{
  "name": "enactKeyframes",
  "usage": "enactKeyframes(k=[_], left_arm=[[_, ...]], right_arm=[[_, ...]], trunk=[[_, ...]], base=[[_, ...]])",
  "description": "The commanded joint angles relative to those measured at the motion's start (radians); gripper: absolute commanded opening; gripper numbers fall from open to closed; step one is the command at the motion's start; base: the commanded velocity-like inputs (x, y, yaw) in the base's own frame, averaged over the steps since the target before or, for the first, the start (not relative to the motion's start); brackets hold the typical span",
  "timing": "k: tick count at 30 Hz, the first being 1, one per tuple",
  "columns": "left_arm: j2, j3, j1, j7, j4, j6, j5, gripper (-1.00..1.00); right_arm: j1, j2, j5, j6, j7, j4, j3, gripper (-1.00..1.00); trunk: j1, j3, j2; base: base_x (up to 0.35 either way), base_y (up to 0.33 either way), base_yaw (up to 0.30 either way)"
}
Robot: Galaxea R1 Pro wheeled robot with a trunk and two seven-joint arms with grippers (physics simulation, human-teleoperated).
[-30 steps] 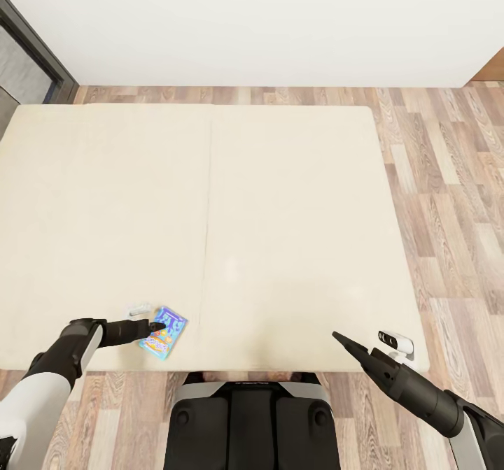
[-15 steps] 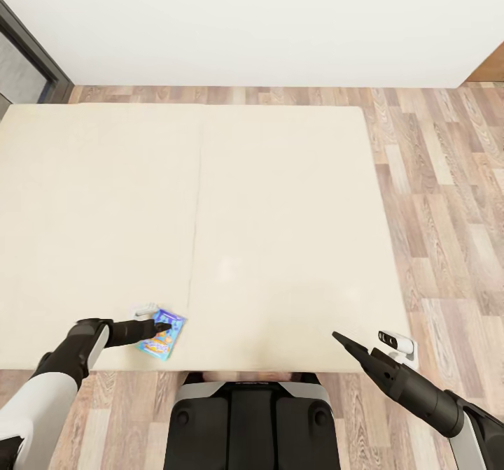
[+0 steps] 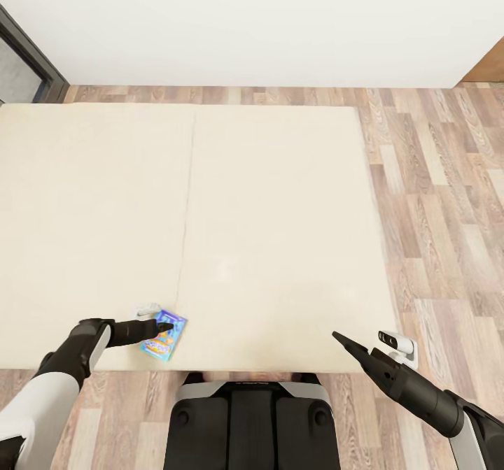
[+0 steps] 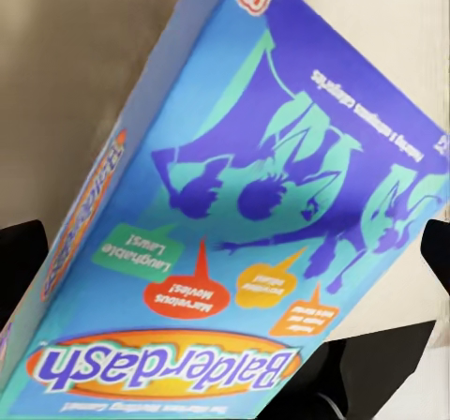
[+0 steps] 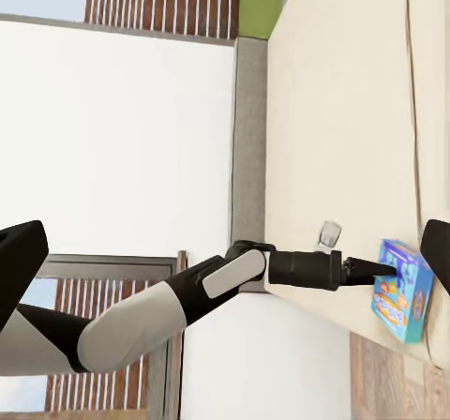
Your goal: Put all the toys in the child's room - the three board games (two on the bed and one on the table), the two jigsaw puzzles on the table, and the tennis ball on the table - inside the toy box on the table in the child's room.
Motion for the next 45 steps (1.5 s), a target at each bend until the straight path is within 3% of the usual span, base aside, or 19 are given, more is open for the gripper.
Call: enactKeyframes(k=[1, 45], left_arm=[[-0.002, 0.006, 0.0, -0.009, -0.001, 0.006, -0.008, 1.0], [0.001, 0.009, 0.0, -0.017, -0.003, 0.006, -0.004, 1.0]], right_arm=[[0.0, 0.0, -0.003, 0.008, 0.001, 0.0, 0.0, 1.0], [0.0, 0.0, -0.003, 0.007, 0.001, 0.0, 0.0, 1.0]], trunk=[[0.001, -0.001, -0.002], [0.001, -0.001, -0.002]], base=[[0.0, -0.076, 0.0], [0.0, -0.076, 0.0]])
